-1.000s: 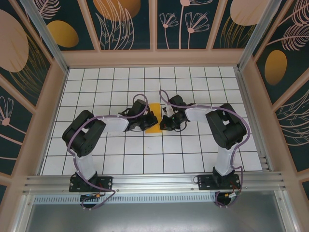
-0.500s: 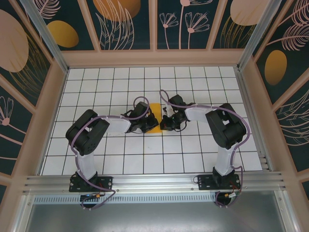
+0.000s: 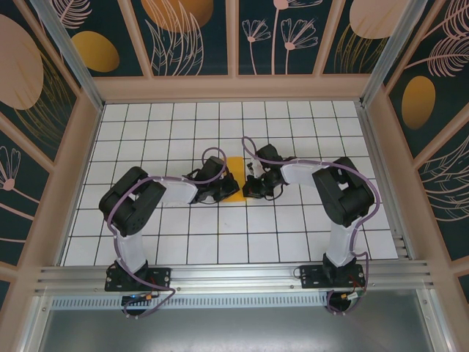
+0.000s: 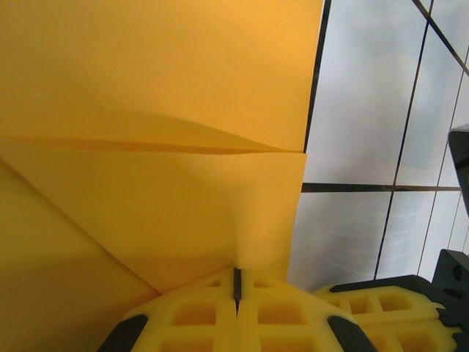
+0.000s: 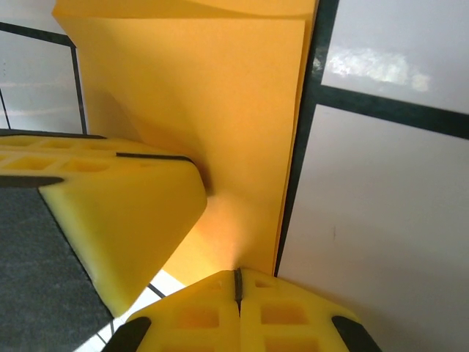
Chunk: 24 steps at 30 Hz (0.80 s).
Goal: Fold a paper plane with a square sheet of paper (pick it up from the middle)
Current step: Fold the triangle a second time at the center of the table.
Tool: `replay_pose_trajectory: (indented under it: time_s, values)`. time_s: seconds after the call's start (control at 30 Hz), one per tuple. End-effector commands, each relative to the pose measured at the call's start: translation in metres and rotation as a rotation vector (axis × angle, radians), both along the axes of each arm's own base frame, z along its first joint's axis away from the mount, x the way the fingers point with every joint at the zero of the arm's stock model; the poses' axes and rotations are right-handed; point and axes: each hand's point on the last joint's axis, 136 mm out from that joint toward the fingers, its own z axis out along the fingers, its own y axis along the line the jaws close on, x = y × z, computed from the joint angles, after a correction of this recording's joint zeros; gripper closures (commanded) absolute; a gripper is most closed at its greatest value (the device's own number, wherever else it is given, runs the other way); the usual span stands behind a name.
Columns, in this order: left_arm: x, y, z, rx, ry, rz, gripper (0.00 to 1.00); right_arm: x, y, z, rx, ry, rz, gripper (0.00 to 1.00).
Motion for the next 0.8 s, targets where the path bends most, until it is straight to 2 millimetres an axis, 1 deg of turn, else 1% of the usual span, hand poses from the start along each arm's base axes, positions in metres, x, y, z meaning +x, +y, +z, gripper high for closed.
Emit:
replay_pose_trajectory:
  time_s: [0.0,0.17,0.3,0.63,0.73,0.77]
  values:
    - [0.009,0.045,-0.020,0.140,0.010,0.074,1.00,-0.042,-0.073,-0.073,-0.373,0.142,-0.038,0.97]
    - [0.023,0.063,-0.020,0.190,0.003,0.108,0.99,-0.043,-0.075,-0.075,-0.385,0.148,-0.036,0.97]
    - [0.029,0.076,-0.024,0.264,0.006,0.121,1.00,-0.043,-0.074,-0.074,-0.385,0.147,-0.038,0.97]
    - [0.042,0.113,-0.026,0.344,0.002,0.181,1.00,-0.041,-0.074,-0.073,-0.389,0.144,-0.039,0.97]
    - [0.049,0.117,-0.019,0.359,-0.007,0.181,0.99,-0.040,-0.072,-0.071,-0.380,0.142,-0.037,0.97]
    - [0.047,0.118,-0.020,0.371,0.001,0.174,0.99,-0.040,-0.072,-0.071,-0.377,0.142,-0.037,0.97]
